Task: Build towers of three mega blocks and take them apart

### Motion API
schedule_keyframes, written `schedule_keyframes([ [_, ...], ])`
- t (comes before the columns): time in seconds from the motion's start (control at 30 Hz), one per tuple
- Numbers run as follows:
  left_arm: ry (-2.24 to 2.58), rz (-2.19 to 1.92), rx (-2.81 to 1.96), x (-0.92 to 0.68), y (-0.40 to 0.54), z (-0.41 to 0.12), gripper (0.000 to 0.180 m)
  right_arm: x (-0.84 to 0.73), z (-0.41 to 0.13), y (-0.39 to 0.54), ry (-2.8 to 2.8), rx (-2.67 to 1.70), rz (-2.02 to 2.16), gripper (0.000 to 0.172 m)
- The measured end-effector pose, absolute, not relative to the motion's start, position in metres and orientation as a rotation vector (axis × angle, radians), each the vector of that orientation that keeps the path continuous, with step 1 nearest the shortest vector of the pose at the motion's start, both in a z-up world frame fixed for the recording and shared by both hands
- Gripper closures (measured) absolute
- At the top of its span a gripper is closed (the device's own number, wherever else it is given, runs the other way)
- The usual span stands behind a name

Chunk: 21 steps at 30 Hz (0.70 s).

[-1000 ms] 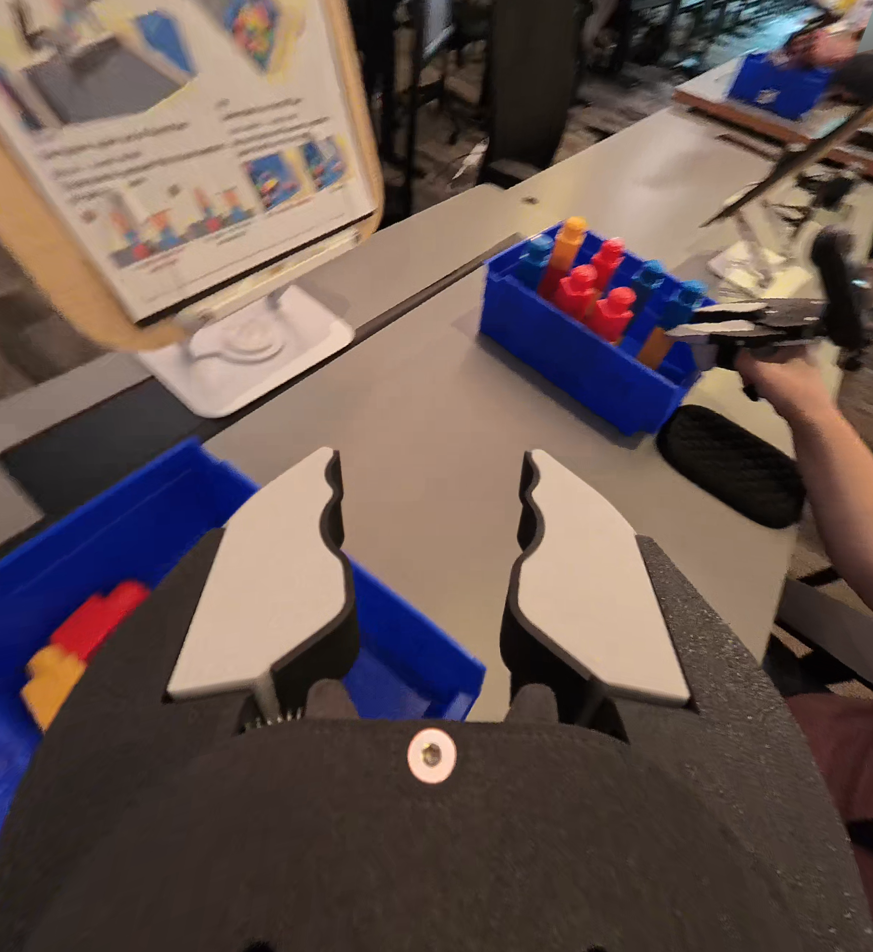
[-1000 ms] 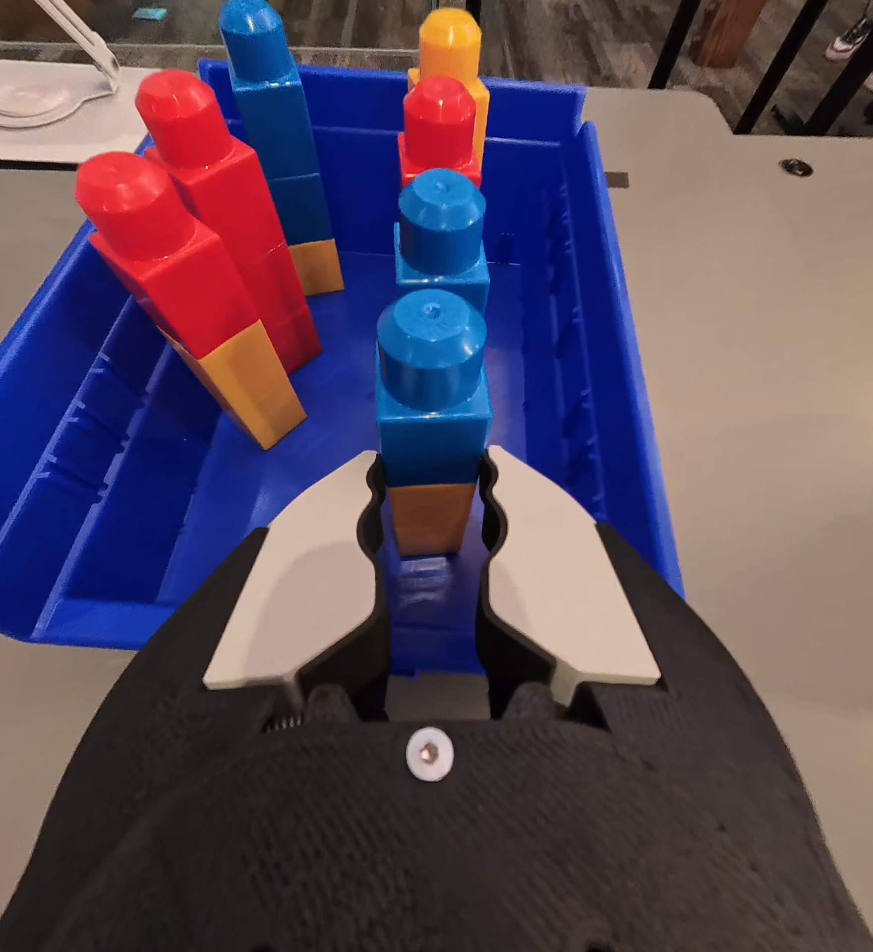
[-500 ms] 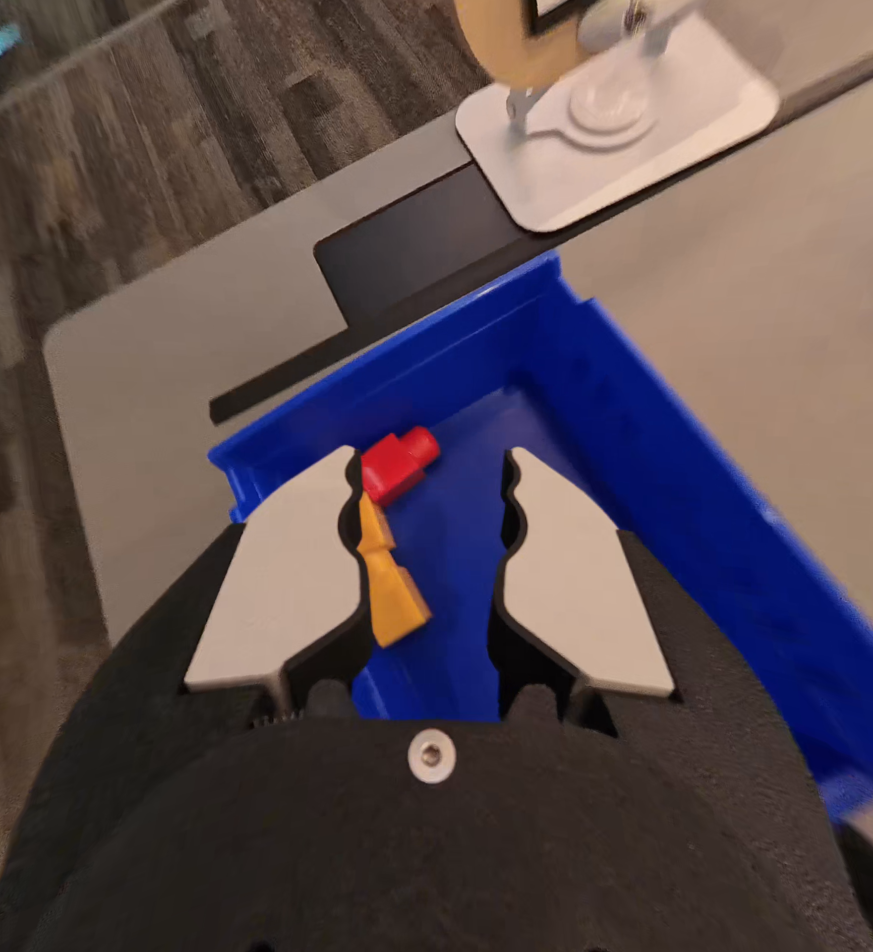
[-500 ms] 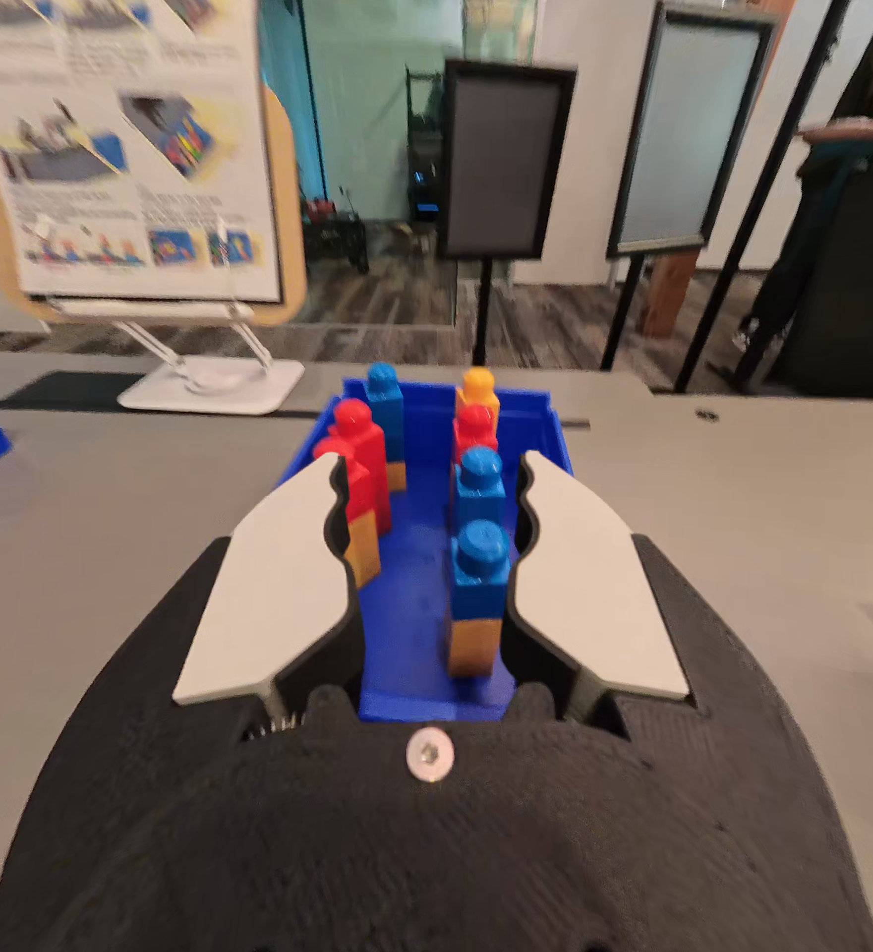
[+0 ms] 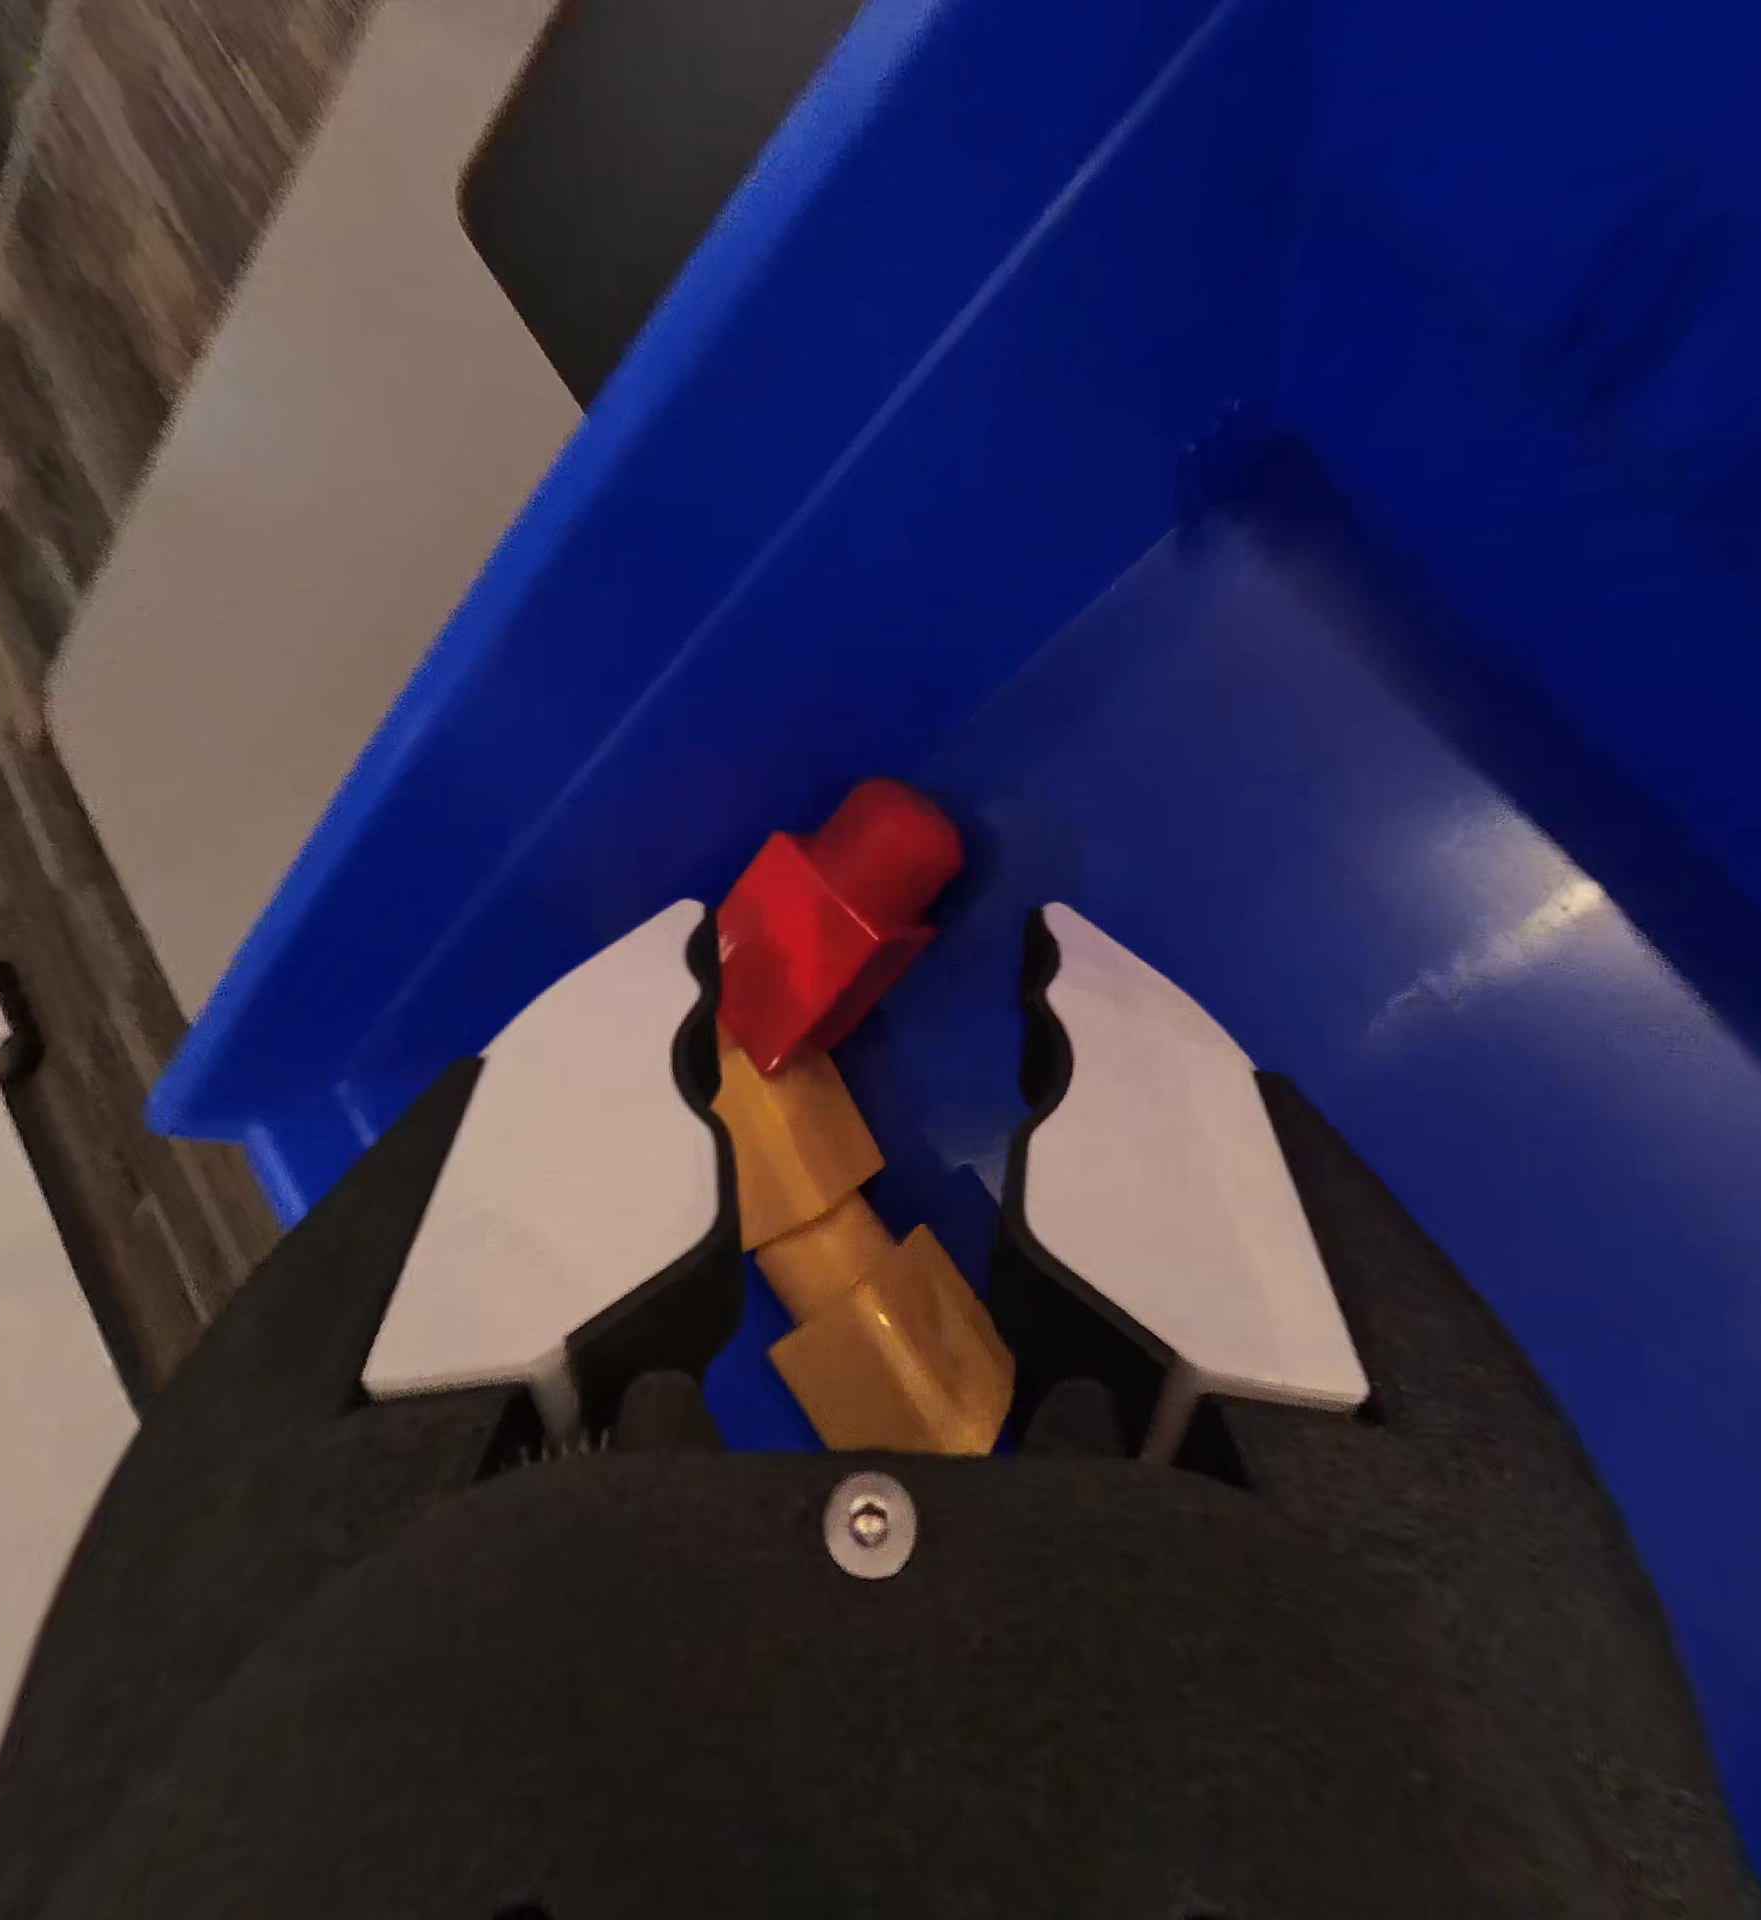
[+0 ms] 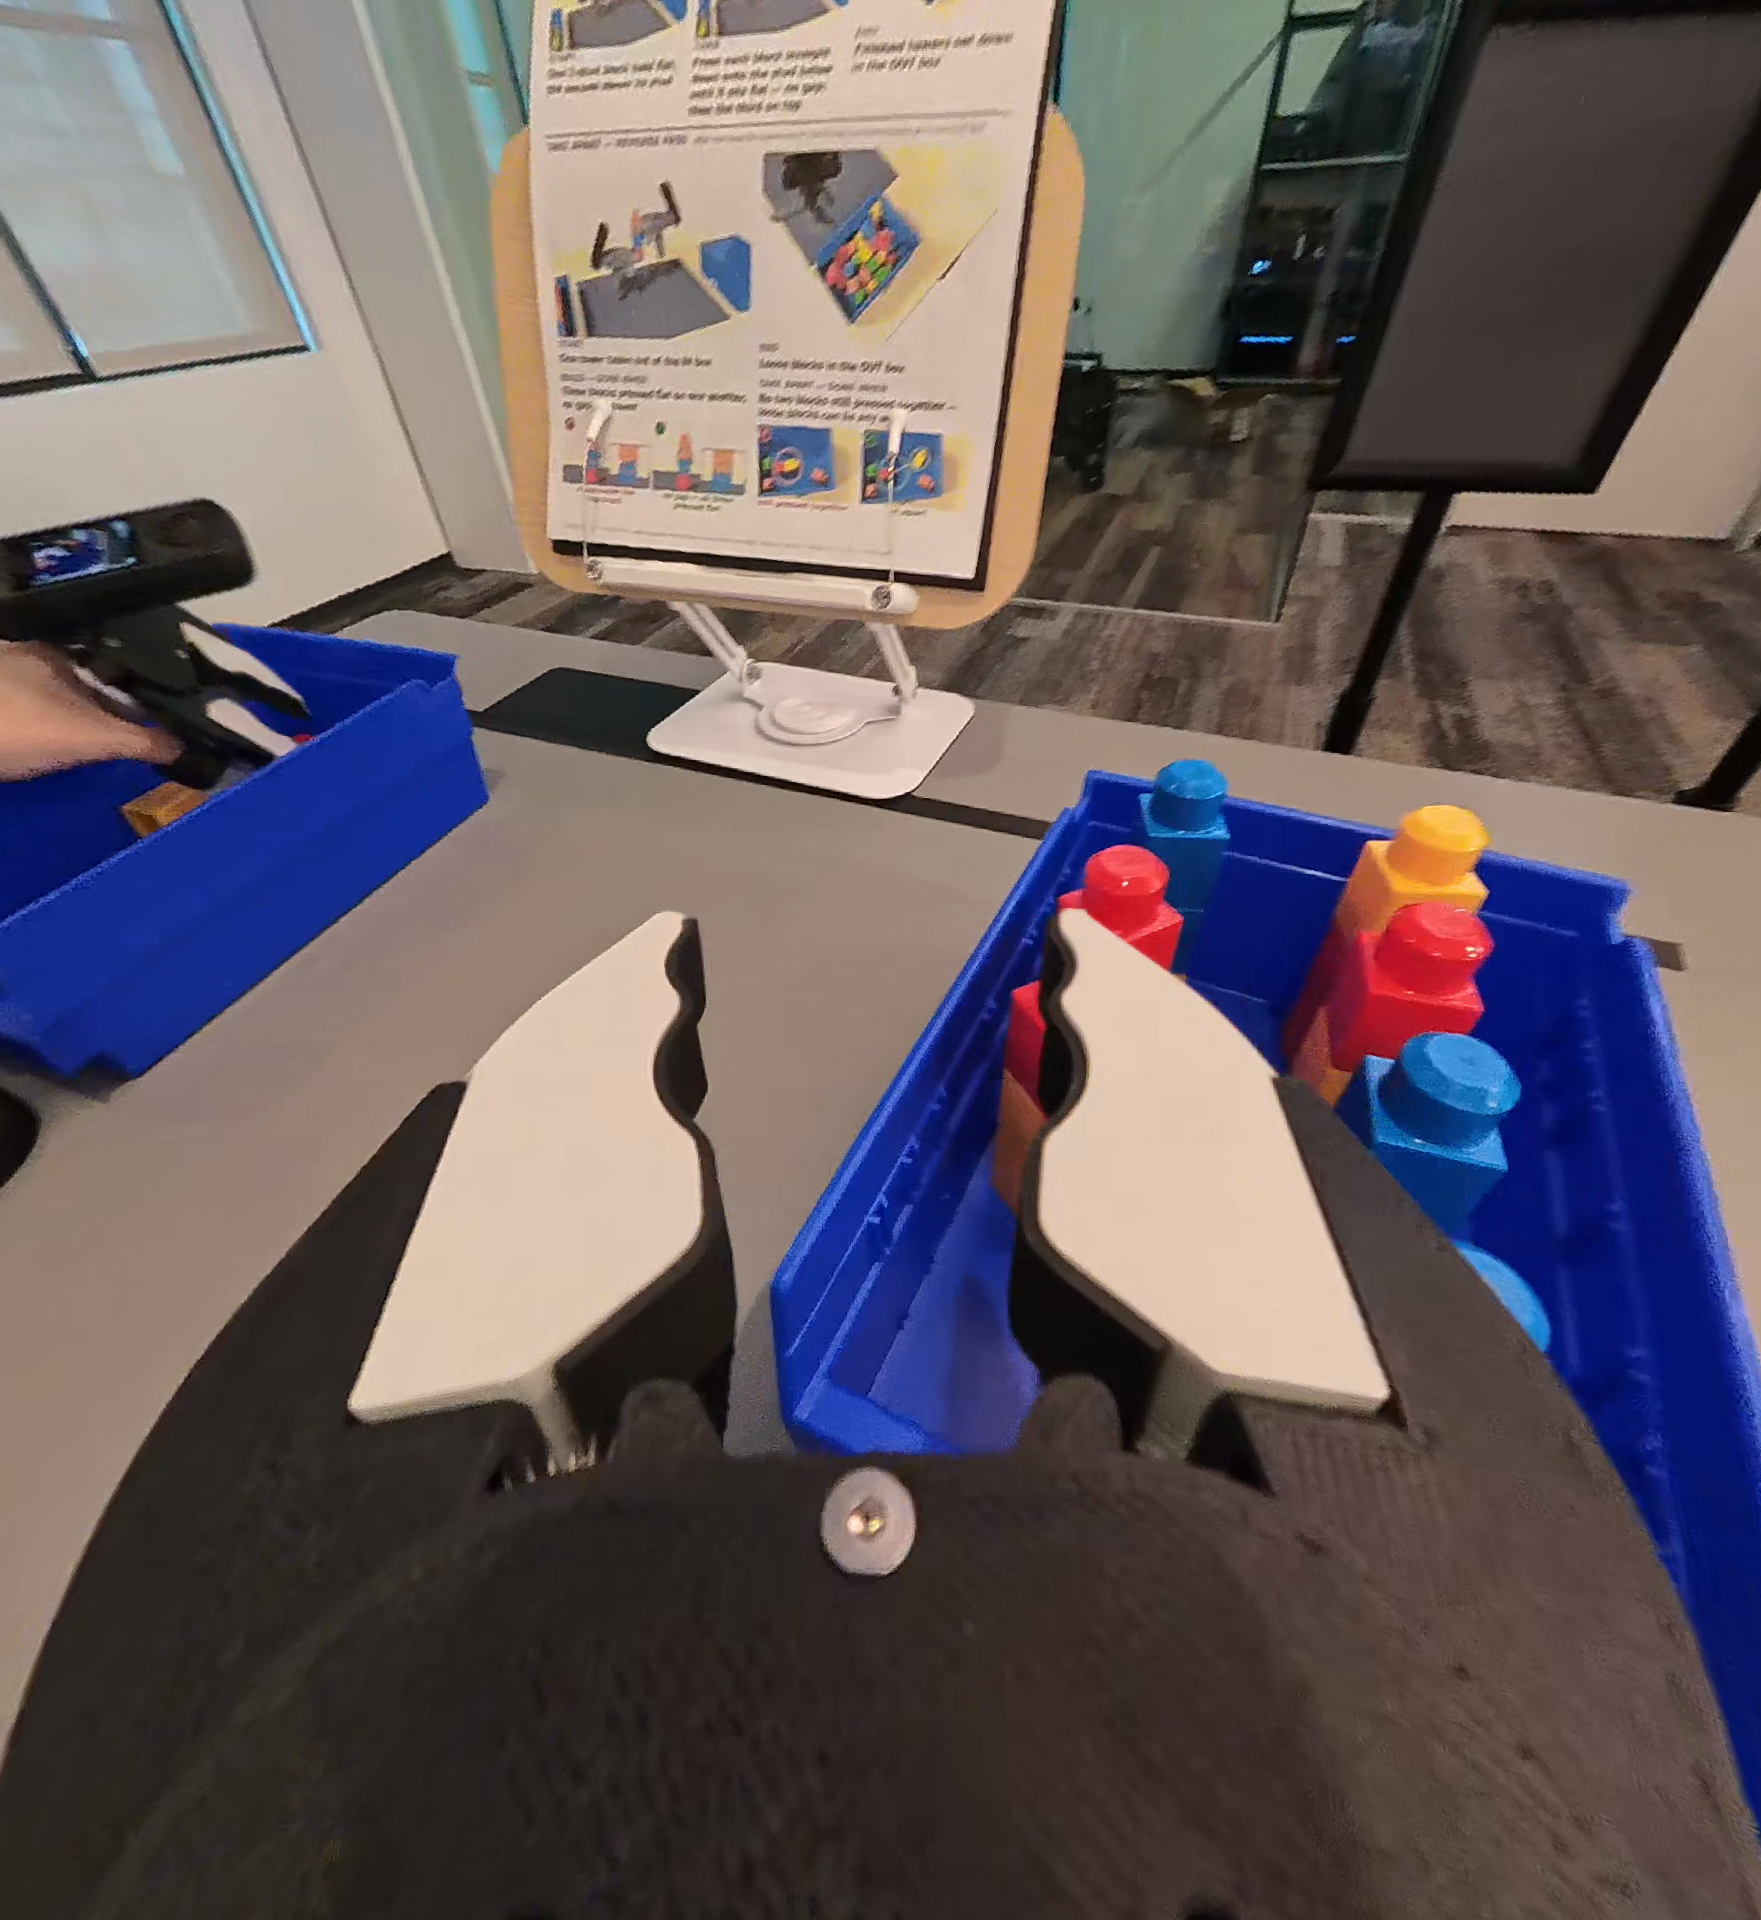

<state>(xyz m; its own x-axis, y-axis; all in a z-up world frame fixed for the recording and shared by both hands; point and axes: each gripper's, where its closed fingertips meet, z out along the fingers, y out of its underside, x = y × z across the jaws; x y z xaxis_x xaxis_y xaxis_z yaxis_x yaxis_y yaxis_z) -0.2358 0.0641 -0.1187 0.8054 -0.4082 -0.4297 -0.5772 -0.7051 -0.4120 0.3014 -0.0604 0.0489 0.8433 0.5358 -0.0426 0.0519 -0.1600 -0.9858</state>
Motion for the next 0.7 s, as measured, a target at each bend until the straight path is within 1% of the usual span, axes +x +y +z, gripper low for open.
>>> schedule_keyframes([
  [0.03, 0.71, 0.431, -2.464, -0.239, 0.066, -0.123, 0.117, 0.301, 0.047, -0.06, -0.467, -1.699, 0.453, 0.109],
  [0.17, 0.678, 0.414, -2.497, -0.244, 0.067, -0.135, 0.105, 0.299, 0.042, -0.061, -0.478, -1.705, 0.457, 0.109],
  [0.27, 0.658, 0.352, -2.512, -0.24, 0.067, -0.138, 0.102, 0.298, 0.037, -0.062, -0.481, -1.71, 0.49, 0.109],
  [0.53, 0.738, 0.33, -2.635, -0.232, 0.041, -0.136, 0.111, 0.295, 0.031, -0.063, -0.479, -1.721, 0.53, 0.109],
  [0.57, 0.76, 0.324, -2.658, -0.23, 0.036, -0.135, 0.115, 0.294, 0.031, -0.064, -0.481, -1.722, 0.529, 0.109],
  [0.6, 0.786, 0.327, -2.665, -0.229, 0.032, -0.133, 0.125, 0.294, 0.03, -0.064, -0.484, -1.723, 0.528, 0.109],
  [0.63, 0.798, 0.325, -2.655, -0.228, 0.032, -0.131, 0.131, 0.293, 0.029, -0.064, -0.487, -1.725, 0.528, 0.109],
  [0.7, 0.78, 0.309, -2.619, -0.226, 0.037, -0.127, 0.131, 0.292, 0.028, -0.064, -0.49, -1.73, 0.532, 0.109],
])
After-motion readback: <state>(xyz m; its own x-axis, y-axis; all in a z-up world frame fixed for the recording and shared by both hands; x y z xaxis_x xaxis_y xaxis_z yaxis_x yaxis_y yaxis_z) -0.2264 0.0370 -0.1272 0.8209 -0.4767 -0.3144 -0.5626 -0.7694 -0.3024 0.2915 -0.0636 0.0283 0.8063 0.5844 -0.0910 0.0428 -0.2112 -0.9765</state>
